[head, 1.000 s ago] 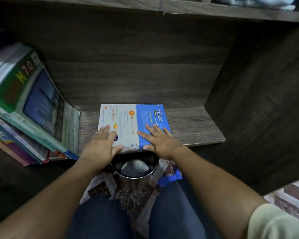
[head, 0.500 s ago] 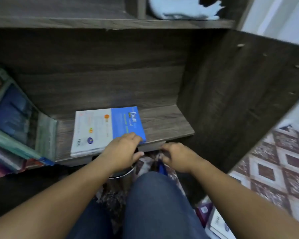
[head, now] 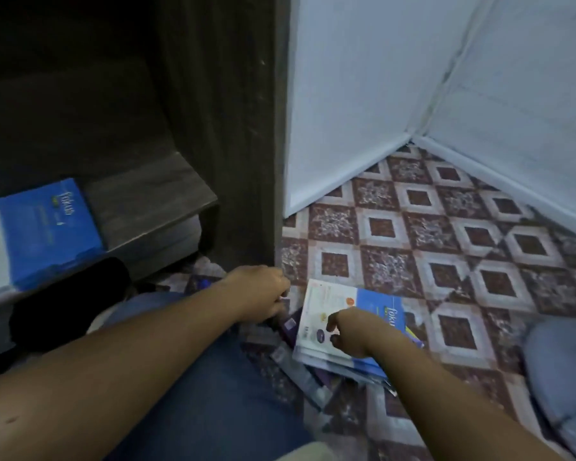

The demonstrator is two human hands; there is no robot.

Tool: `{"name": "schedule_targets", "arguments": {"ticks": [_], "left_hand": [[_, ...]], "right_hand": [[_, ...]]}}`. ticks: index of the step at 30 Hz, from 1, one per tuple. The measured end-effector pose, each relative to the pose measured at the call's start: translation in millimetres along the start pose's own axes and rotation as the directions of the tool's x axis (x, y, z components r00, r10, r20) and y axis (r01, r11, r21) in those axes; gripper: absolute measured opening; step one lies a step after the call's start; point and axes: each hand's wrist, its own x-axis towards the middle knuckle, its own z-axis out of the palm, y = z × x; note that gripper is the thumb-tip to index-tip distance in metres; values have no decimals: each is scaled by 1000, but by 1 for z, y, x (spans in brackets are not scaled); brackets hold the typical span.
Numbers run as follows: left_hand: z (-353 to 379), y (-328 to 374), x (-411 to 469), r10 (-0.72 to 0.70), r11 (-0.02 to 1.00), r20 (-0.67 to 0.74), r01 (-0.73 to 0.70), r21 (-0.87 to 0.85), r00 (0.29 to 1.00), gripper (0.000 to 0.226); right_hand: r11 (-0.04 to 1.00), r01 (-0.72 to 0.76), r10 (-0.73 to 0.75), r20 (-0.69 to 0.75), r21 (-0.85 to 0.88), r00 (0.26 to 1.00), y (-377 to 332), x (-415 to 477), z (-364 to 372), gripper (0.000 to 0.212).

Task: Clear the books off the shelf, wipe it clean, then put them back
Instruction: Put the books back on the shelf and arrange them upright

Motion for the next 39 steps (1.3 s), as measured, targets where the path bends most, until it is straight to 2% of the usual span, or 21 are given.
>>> {"name": "schedule_targets", "arguments": {"ticks": [4, 8, 11, 13, 16, 18, 21, 27, 35, 39], "left_hand": [[11, 26, 45, 9, 1000, 133, -6, -19, 991, 25], [32, 42, 77, 16, 1000, 190, -16, 0, 982, 31], [53, 42, 92, -3, 1000, 250, 1, 10, 968, 32], [64, 42, 102, -19, 1000, 290, 18, 7, 957, 33], [76, 40, 115, -51, 999, 273, 47, 22, 961, 37], [83, 38, 123, -64, 998, 264, 59, 25, 962, 36], [94, 37, 128, -35, 998, 262, 22, 54, 964, 36], [110, 34, 127, -63, 998, 319, 55, 32, 946, 46], [112, 37, 131, -91, 992, 378, 116, -43, 921, 49], [111, 37, 128, -81, 992, 383, 112, -62, 920, 51]], "right_hand": [[997, -64, 64, 0, 49, 998, 44, 13, 32, 40], [986, -110, 113, -11, 128, 994, 66, 34, 66, 48], [985, -139, 145, -49, 103, 988, 73, 47, 87, 55], [984, -152, 157, -56, 96, 986, 78, 57, 101, 65], [974, -150, 161, -54, 170, 985, 86, 72, 122, 92], [984, -127, 140, -99, 128, 985, 92, 82, 135, 105], [989, -141, 146, -179, 39, 973, 101, 91, 152, 113], [990, -136, 124, -241, -34, 963, 113, 100, 177, 108], [989, -84, 61, -182, -123, 981, 105, 96, 172, 79], [980, -43, 26, -90, -193, 996, 104, 91, 156, 70]]}}
